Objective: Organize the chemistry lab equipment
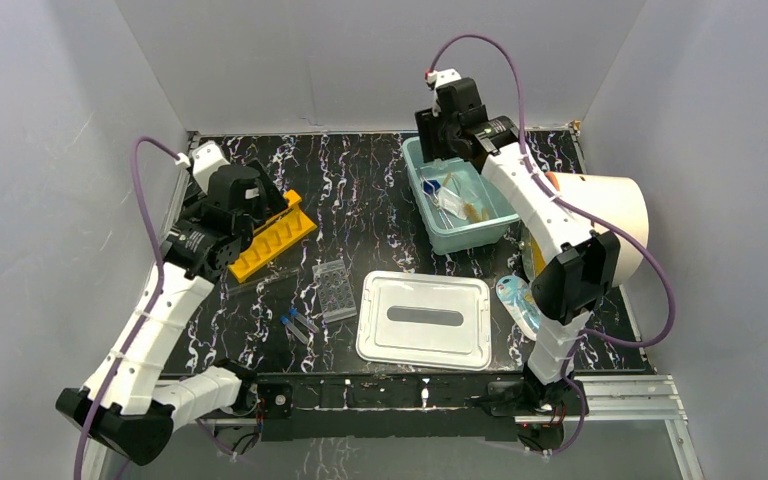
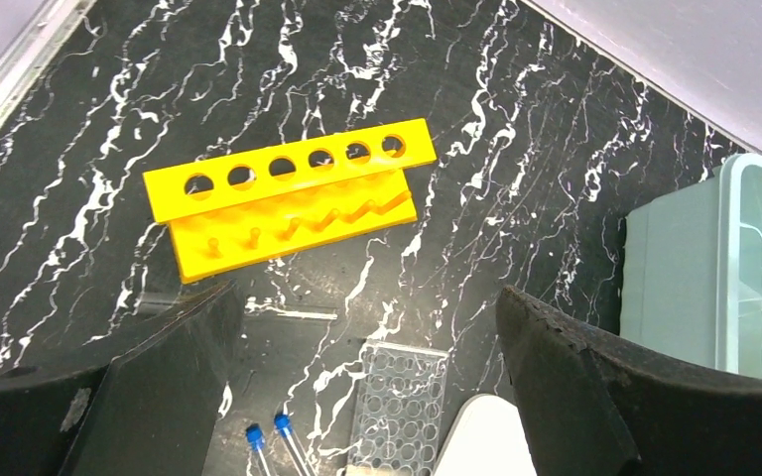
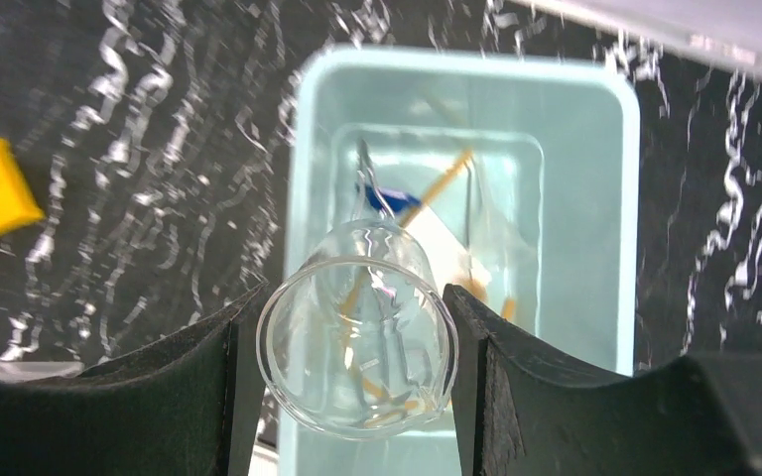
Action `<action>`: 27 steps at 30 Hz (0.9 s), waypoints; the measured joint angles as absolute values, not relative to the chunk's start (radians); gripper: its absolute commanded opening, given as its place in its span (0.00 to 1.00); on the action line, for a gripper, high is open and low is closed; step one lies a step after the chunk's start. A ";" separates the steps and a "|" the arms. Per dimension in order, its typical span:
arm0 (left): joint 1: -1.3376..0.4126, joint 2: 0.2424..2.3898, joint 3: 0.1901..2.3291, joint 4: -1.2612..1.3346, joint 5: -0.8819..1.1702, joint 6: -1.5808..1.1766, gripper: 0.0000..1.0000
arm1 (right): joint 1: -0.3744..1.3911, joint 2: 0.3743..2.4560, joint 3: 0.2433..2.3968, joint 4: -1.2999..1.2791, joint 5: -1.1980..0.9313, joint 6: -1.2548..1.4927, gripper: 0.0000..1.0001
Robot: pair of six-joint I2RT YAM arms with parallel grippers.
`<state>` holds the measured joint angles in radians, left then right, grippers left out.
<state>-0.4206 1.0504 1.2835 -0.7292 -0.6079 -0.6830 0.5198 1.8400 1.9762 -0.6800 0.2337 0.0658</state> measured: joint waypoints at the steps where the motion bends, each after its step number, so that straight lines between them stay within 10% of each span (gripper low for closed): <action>1: -0.421 1.061 1.283 -0.719 -0.599 -0.681 0.98 | 0.509 1.837 1.953 -0.693 0.240 0.076 0.60; 27: -0.408 1.171 1.262 -0.637 -0.504 -0.665 0.98 | 0.352 1.846 1.450 -0.595 0.293 0.154 0.62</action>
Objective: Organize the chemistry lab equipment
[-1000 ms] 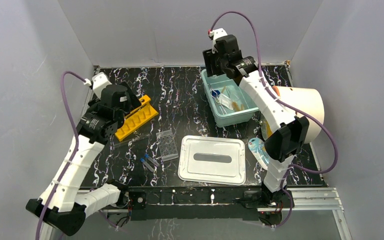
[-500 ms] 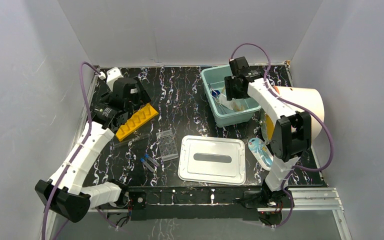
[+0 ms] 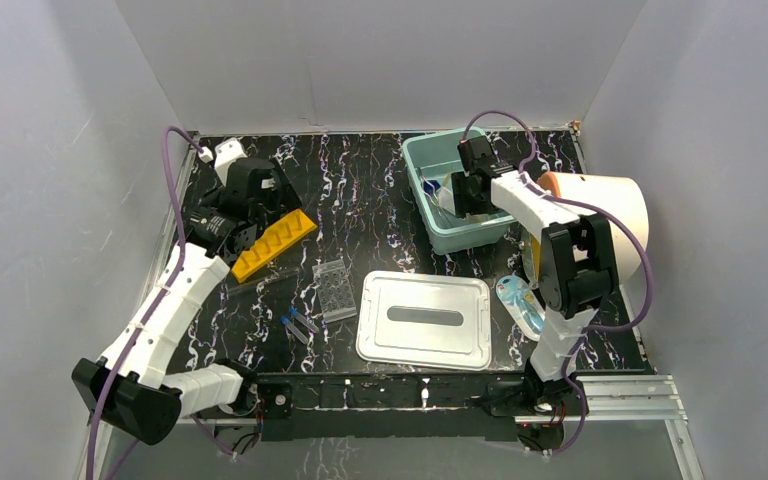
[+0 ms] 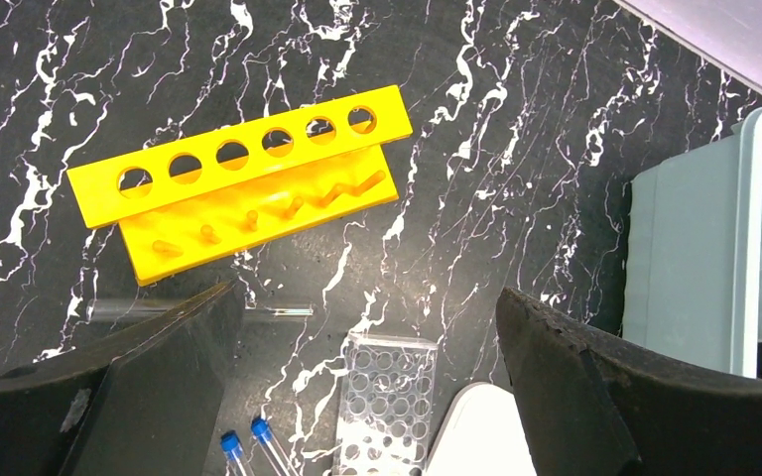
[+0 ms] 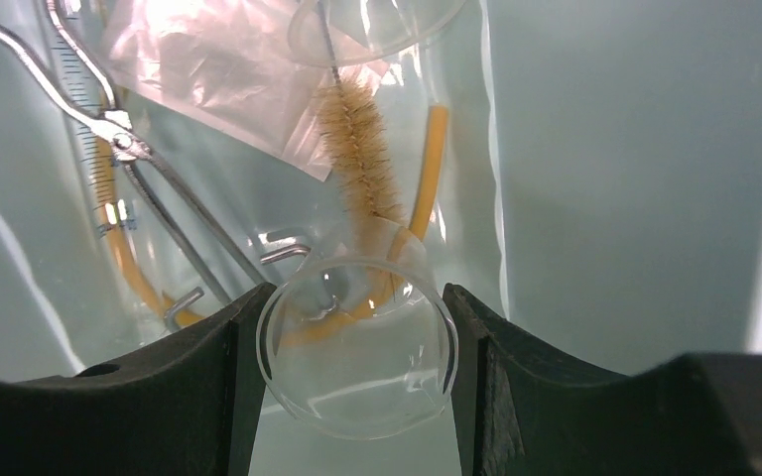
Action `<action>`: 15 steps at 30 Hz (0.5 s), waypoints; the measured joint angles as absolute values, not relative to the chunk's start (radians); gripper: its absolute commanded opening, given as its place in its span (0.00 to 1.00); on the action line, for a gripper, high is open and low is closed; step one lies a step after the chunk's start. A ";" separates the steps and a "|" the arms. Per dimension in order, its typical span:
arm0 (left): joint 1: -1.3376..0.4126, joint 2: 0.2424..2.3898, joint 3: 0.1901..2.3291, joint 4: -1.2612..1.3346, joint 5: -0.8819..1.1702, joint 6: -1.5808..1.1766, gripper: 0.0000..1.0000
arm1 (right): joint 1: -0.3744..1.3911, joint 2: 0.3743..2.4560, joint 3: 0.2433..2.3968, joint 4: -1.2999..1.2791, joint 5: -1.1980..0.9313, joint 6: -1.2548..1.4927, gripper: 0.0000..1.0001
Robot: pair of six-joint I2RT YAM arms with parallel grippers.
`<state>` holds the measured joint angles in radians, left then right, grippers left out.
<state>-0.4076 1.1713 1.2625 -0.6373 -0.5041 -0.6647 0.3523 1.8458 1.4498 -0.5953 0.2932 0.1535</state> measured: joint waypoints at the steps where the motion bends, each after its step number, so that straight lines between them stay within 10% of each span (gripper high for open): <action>1: -0.407 1.169 1.258 -0.636 -0.504 -0.665 0.98 | 0.350 1.848 1.442 -0.584 0.298 0.153 0.62; 15: -0.401 1.147 1.232 -0.655 -0.484 -0.673 0.98 | 0.340 1.909 1.410 -0.476 0.325 0.126 0.84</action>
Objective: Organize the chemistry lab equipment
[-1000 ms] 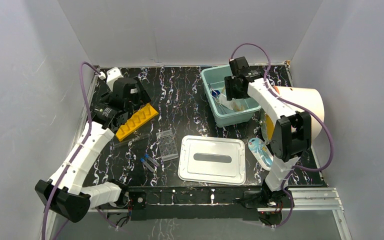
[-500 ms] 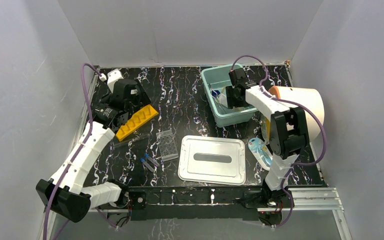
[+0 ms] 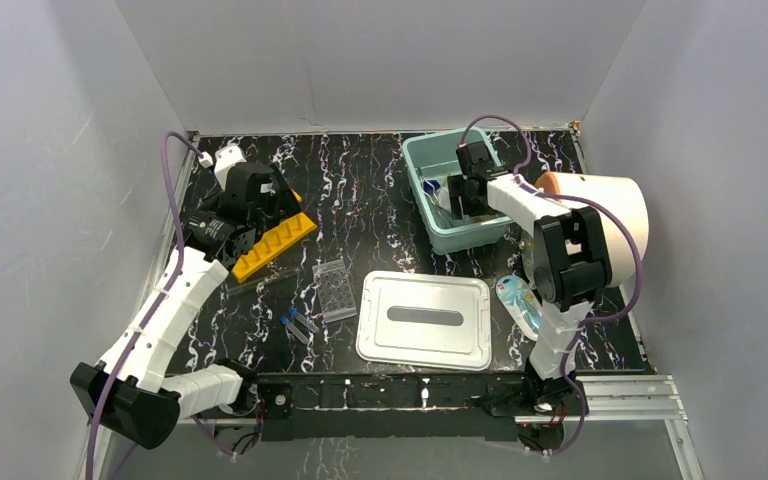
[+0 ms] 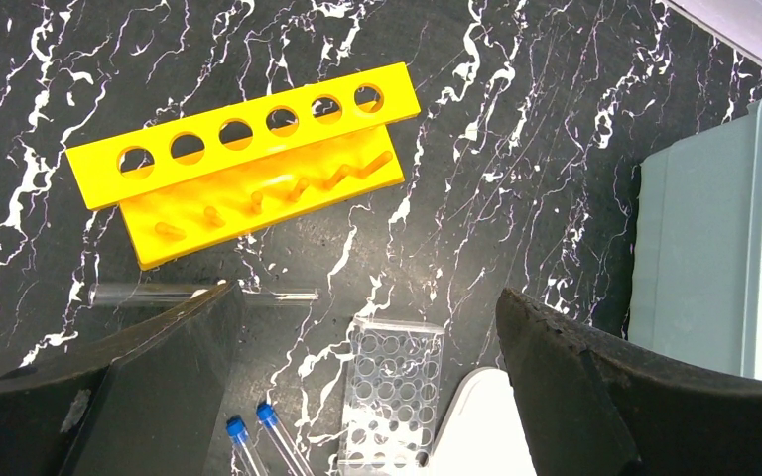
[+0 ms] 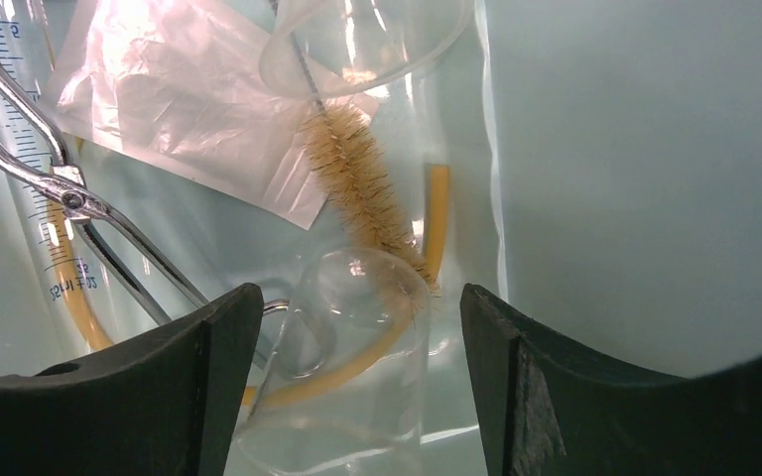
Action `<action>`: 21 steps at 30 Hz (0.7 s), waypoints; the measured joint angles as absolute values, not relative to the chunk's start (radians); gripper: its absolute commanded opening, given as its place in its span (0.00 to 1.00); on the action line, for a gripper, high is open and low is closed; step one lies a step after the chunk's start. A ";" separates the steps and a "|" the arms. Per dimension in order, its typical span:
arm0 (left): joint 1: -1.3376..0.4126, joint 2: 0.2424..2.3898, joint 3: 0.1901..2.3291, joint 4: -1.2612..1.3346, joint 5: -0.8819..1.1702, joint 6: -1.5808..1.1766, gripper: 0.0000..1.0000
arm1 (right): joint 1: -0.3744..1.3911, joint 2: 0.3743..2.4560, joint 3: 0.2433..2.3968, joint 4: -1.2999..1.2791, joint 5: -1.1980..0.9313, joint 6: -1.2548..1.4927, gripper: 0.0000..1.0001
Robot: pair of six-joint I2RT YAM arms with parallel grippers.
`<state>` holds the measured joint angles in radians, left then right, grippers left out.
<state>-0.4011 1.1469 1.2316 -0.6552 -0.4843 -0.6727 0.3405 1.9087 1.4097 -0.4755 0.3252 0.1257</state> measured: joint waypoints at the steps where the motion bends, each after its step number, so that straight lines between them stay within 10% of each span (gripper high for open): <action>1: -0.401 1.147 1.231 -0.656 -0.482 -0.673 0.98 | 0.340 1.909 1.410 -0.476 0.324 0.126 0.86; 21: -0.400 1.140 1.208 -0.658 -0.442 -0.693 0.98 | 0.340 1.750 1.595 -0.559 0.247 0.119 0.86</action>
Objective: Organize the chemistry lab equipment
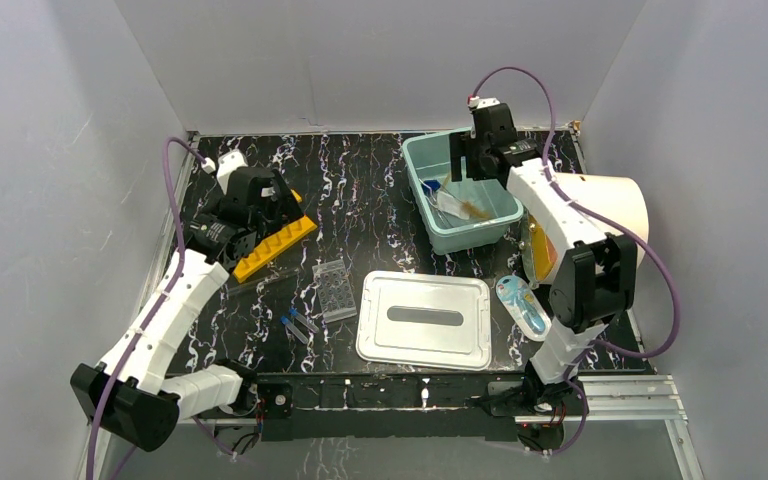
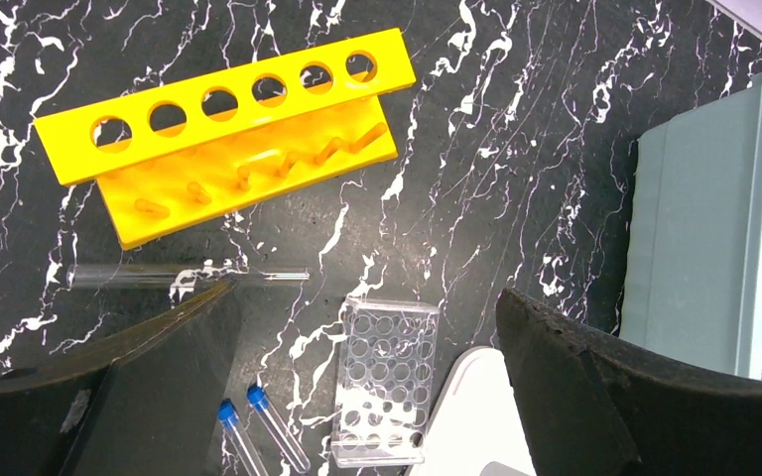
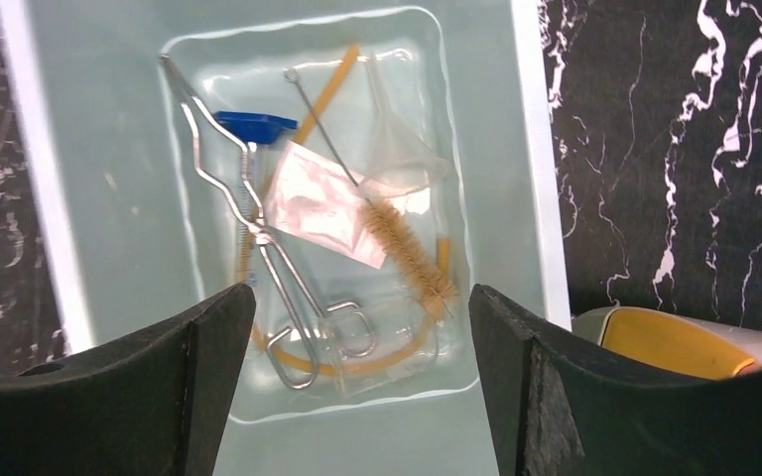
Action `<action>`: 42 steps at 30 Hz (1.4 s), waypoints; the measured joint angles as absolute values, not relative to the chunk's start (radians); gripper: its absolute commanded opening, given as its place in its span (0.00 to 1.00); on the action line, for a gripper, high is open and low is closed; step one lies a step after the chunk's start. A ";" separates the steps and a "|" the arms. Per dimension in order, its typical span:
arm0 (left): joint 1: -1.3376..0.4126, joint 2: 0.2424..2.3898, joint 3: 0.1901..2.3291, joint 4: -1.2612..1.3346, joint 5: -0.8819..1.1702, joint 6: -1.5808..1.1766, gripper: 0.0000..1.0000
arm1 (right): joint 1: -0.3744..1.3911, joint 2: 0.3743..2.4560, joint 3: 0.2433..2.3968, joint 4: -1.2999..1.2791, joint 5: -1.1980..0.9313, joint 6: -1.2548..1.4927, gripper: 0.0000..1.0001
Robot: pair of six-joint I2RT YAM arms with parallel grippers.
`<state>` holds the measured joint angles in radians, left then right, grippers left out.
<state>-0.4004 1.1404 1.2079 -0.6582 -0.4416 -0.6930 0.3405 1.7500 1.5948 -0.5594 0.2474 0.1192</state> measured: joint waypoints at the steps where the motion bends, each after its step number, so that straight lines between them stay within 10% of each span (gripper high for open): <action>1: -0.400 1.137 1.201 -0.659 -0.438 -0.697 0.98 | 0.340 1.741 1.599 -0.560 0.237 0.118 0.84; 42: -0.396 0.950 0.912 -0.791 -0.371 -1.015 0.76 | 0.829 1.717 1.586 -0.549 0.024 0.237 0.80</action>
